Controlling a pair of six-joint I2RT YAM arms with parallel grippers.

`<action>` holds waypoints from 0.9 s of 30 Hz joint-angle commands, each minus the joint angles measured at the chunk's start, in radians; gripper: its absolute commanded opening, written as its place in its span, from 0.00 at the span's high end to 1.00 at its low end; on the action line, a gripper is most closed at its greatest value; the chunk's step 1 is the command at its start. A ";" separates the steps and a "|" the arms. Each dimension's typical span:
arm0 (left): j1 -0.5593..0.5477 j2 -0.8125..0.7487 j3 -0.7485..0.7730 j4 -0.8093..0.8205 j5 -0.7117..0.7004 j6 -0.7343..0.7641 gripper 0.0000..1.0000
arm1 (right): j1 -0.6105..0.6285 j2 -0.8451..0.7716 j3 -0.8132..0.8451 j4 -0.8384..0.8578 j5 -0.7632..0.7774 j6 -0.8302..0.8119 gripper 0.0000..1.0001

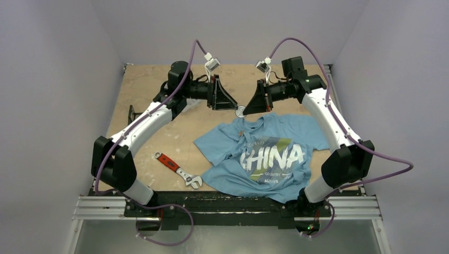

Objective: Remove the brooch from the garment

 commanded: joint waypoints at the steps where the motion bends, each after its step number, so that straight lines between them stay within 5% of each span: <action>1: -0.015 -0.009 0.000 0.056 0.025 -0.022 0.57 | 0.004 -0.026 0.028 -0.011 -0.016 -0.015 1.00; 5: -0.020 -0.006 -0.003 0.031 0.029 -0.005 0.60 | 0.004 -0.024 0.031 -0.010 -0.016 -0.011 1.00; 12: -0.020 -0.003 -0.017 0.032 0.032 -0.011 0.81 | 0.005 -0.022 0.031 0.008 -0.018 0.002 1.00; 19: -0.026 -0.002 -0.017 0.020 0.023 -0.011 0.74 | 0.005 -0.021 0.031 0.013 -0.022 0.009 1.00; 24: -0.027 0.001 -0.018 0.027 0.027 -0.018 0.98 | 0.004 -0.021 0.032 0.013 -0.020 0.012 1.00; 27: -0.022 0.005 -0.024 0.051 0.031 -0.054 1.00 | 0.005 -0.023 0.031 0.010 -0.016 0.015 1.00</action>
